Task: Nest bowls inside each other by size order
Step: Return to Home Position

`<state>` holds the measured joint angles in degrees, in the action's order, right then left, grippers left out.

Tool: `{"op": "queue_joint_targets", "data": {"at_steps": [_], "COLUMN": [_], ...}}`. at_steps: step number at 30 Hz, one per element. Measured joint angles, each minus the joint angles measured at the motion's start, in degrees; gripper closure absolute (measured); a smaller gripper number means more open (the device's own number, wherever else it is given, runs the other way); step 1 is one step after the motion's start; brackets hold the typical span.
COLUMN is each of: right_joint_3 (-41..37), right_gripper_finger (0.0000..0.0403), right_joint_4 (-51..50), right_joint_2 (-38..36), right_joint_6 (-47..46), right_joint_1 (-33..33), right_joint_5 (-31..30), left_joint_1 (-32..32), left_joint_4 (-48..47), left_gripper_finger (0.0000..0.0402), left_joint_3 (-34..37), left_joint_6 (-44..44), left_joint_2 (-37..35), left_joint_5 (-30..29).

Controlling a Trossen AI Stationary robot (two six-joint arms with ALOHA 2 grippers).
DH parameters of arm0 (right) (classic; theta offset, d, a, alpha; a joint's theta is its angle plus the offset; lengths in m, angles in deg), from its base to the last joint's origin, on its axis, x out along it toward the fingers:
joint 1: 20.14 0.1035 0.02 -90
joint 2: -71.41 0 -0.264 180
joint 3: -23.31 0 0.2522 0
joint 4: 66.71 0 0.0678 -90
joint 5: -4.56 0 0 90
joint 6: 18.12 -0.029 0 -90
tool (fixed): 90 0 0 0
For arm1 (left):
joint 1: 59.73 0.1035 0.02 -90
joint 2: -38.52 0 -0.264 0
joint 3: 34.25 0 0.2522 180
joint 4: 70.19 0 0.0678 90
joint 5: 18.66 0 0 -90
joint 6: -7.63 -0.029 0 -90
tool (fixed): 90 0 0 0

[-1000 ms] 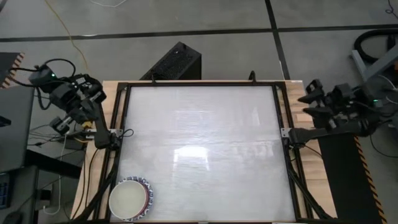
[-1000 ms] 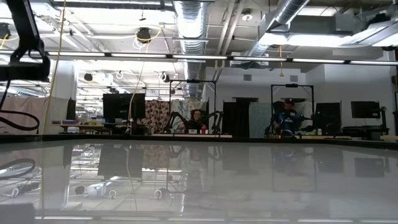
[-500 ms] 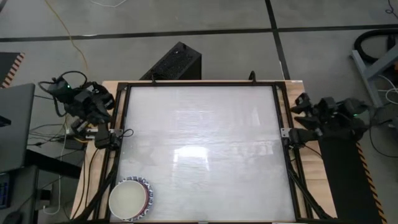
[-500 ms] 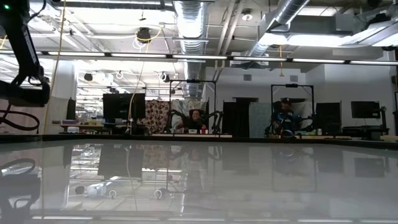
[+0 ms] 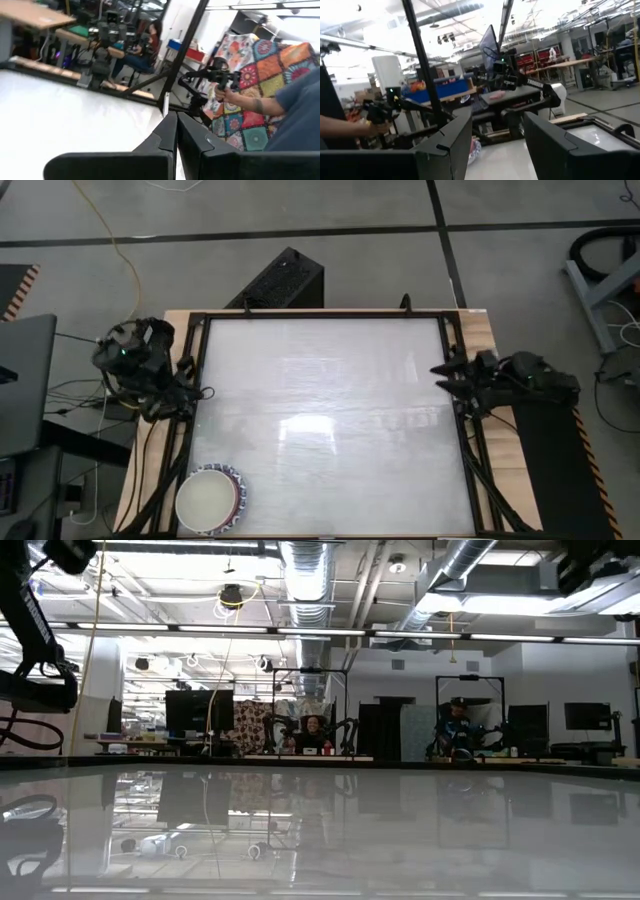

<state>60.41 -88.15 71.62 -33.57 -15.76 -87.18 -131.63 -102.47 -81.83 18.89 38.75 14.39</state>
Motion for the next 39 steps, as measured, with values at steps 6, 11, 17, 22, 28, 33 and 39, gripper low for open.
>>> {"op": "queue_joint_targets", "data": {"at_steps": [6,11,17,22,28,33,39], "right_joint_3": [-8.0,-14.0,-21.0,-22.9,-22.9,-22.9,-22.9], "right_gripper_finger": [0.0204,0.0204,0.0204,0.0204,0.0204,0.0204,0.0204], "right_joint_4": [11.2,16.0,22.7,22.9,22.8,19.2,12.9], "right_joint_2": [0.0,0.0,0.0,0.2,0.1,0.1,0.1], "right_joint_6": [2.2,2.2,1.7,-0.4,5.2,5.4,3.6], "right_joint_1": [0.1,0.1,0.2,0.4,0.5,0.4,0.4], "right_joint_5": [2.6,3.2,3.5,3.5,2.2,-2.0,-2.7], "left_joint_1": [0.0,0.0,0.0,0.0,0.0,0.0,0.0], "left_joint_4": [2.3,6.3,6.9,7.9,8.2,7.0,4.4], "left_gripper_finger": [0.0402,0.0401,0.0401,0.0401,0.0401,0.0402,0.0401], "left_joint_3": [7.3,12.8,17.2,20.4,24.2,26.2,26.2], "left_joint_6": [6.1,7.1,10.8,14.1,18.3,22.1,25.3], "left_joint_2": [0.0,0.0,0.0,0.0,0.0,0.0,0.0], "left_joint_5": [-1.6,-2.8,-6.8,-11.1,-13.7,-20.7,-26.0]}}
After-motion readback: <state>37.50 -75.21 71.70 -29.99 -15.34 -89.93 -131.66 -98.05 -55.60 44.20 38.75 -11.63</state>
